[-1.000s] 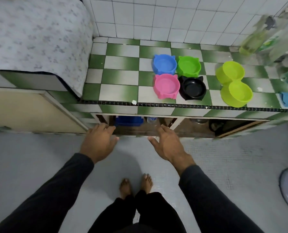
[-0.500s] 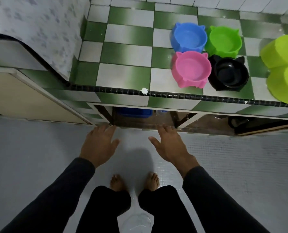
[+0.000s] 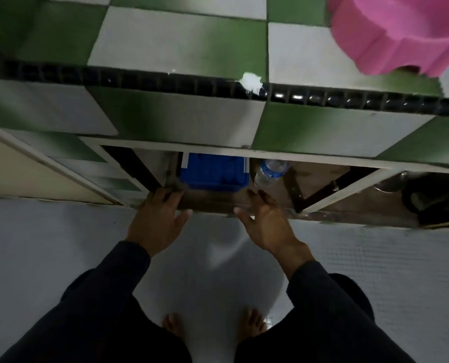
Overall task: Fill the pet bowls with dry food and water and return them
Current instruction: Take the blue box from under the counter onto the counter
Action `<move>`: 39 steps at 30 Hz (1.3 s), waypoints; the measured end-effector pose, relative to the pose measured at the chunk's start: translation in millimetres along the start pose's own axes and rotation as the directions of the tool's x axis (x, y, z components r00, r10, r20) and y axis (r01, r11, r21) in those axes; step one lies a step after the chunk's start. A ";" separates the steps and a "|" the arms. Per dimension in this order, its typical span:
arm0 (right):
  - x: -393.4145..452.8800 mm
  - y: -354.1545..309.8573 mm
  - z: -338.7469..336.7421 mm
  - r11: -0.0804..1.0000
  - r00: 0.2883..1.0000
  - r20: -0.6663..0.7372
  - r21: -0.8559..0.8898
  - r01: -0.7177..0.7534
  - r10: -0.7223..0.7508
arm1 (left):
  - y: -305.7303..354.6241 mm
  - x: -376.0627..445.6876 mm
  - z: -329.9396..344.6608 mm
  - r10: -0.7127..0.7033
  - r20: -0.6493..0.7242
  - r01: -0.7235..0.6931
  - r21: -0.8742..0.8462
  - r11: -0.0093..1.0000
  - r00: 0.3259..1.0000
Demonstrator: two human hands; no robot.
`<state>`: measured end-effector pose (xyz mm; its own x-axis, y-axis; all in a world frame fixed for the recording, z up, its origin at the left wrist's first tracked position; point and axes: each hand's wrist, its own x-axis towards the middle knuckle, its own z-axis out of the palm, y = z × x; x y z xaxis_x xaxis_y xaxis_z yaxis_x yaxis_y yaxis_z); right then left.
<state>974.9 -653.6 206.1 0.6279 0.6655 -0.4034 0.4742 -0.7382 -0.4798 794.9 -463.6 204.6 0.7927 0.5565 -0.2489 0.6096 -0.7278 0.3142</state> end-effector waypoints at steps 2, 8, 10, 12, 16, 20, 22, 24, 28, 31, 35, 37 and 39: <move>24.1 14.6 23.2 1.000 1.000 -0.017 0.011 0.016 -0.016 | -13.4 17.0 29.5 0.001 -0.017 -0.001 -0.003 1.000 1.000; 91.8 46.8 69.7 1.000 0.999 -0.043 0.014 0.006 -0.005 | -55.0 73.1 95.0 0.052 -0.072 -0.054 -0.024 0.998 0.996; 111.8 53.8 77.9 1.000 0.998 -0.055 0.009 -0.002 0.003 | -62.3 90.2 106.2 0.069 -0.080 -0.071 -0.031 0.997 0.994; 129.5 58.0 82.7 1.000 0.997 -0.071 0.018 -0.018 0.019 | -65.5 104.9 110.6 0.044 -0.073 -0.048 -0.058 0.997 0.996; 156.8 64.8 87.6 0.996 0.996 -0.076 0.085 -0.037 0.043 | -73.0 128.2 121.6 0.013 -0.086 -0.024 -0.123 0.992 0.996; 181.2 72.0 95.6 0.986 0.993 -0.090 0.158 -0.056 0.071 | -79.1 152.4 136.5 -0.031 -0.061 0.018 -0.198 0.980 0.998; 196.1 76.1 100.1 0.980 0.992 -0.089 0.184 -0.069 0.087 | -83.0 165.8 143.8 -0.050 -0.055 0.035 -0.239 0.970 0.997; 208.5 78.9 103.2 0.976 0.992 -0.087 0.206 -0.072 0.091 | -87.0 178.6 149.9 -0.061 -0.062 0.041 -0.282 0.959 0.996; 229.5 81.6 106.4 0.954 0.991 -0.097 0.294 -0.064 0.097 | -94.9 206.4 158.4 -0.078 -0.066 0.050 -0.352 0.935 0.995; 245.7 81.6 108.5 0.942 0.990 -0.105 0.330 -0.057 0.097 | -97.1 224.6 163.3 -0.091 -0.090 0.049 -0.388 0.920 0.992; 266.4 83.1 110.5 0.969 0.985 -0.148 0.240 -0.051 0.088 | -104.1 244.5 171.4 -0.067 -0.105 0.014 -0.438 0.899 0.992; 273.9 83.0 110.7 0.977 0.985 -0.144 0.201 -0.070 0.101 | -107.9 253.0 175.4 -0.053 -0.120 -0.003 -0.425 0.905 0.991; 279.6 82.3 110.7 0.980 0.983 -0.143 0.179 -0.087 0.113 | -109.2 259.9 176.4 -0.059 -0.119 0.006 -0.407 0.913 0.991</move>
<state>1121.2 -516.2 -32.4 0.7589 0.5555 -0.3398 0.3002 -0.7615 -0.5744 933.2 -310.2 -56.0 0.7501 0.6426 -0.1560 0.5639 -0.4984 0.6585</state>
